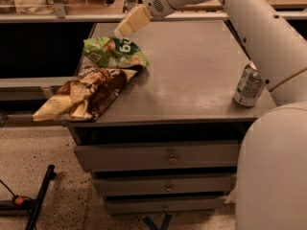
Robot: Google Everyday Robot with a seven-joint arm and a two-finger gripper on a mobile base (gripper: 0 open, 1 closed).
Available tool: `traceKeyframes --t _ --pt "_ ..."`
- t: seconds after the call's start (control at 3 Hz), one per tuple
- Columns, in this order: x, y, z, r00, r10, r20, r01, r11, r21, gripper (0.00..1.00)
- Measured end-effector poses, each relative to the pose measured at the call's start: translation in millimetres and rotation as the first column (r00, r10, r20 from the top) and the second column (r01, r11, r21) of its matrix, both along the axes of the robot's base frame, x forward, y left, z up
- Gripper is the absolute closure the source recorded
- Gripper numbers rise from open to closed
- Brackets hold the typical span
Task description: Move green rice chip bag near brown chip bag
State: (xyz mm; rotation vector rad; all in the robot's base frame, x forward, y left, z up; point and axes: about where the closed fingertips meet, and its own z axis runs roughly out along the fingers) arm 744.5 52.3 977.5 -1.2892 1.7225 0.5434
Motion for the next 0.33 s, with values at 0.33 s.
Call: traceKeyframes --t 0.33 --pt "0.0 0.1 -0.1 1.0 0.0 0.0 0.0 1.0 0.0 0.0"
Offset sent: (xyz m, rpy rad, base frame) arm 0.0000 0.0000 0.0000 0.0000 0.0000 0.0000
